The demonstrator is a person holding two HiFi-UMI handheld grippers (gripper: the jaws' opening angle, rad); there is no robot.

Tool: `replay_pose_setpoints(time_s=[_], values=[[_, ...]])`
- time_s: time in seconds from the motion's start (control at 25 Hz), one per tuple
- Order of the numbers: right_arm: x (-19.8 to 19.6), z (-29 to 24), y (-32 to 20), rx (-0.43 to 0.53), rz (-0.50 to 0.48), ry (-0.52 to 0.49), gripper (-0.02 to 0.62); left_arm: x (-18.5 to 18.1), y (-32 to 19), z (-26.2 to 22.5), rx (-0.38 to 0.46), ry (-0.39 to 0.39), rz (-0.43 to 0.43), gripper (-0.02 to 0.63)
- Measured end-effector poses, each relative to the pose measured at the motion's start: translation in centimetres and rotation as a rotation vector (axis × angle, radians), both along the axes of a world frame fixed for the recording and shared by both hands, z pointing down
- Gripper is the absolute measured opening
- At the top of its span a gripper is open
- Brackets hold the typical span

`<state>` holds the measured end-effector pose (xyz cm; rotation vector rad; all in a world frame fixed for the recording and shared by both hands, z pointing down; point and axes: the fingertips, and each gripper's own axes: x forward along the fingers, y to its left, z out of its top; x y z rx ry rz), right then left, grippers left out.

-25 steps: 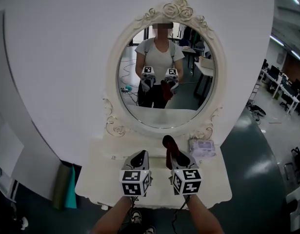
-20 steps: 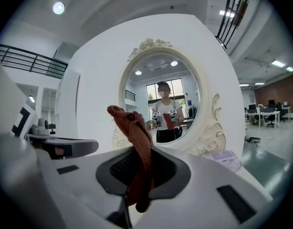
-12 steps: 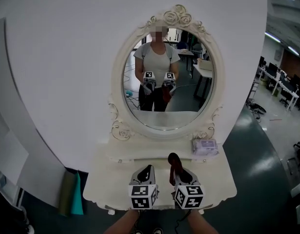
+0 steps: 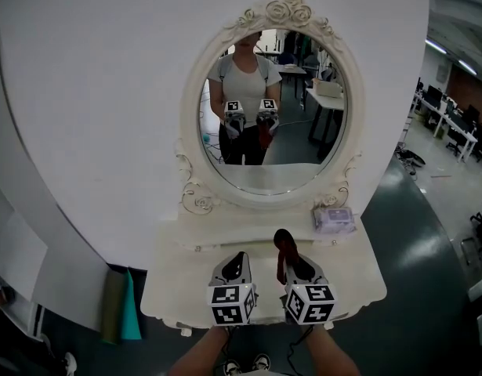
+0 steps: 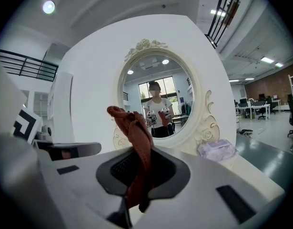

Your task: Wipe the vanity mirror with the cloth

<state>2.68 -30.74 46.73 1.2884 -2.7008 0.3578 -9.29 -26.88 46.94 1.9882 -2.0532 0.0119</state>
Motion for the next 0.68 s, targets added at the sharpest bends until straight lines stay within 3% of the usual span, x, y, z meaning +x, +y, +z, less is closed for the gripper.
replay_pose_setpoints(time_s=[0.68], values=[[0.9,-0.43,0.94,-0.001,0.028,0.003,0.058,-0.39,1.02,0.26,-0.012,0.025,-0.011,0.011]])
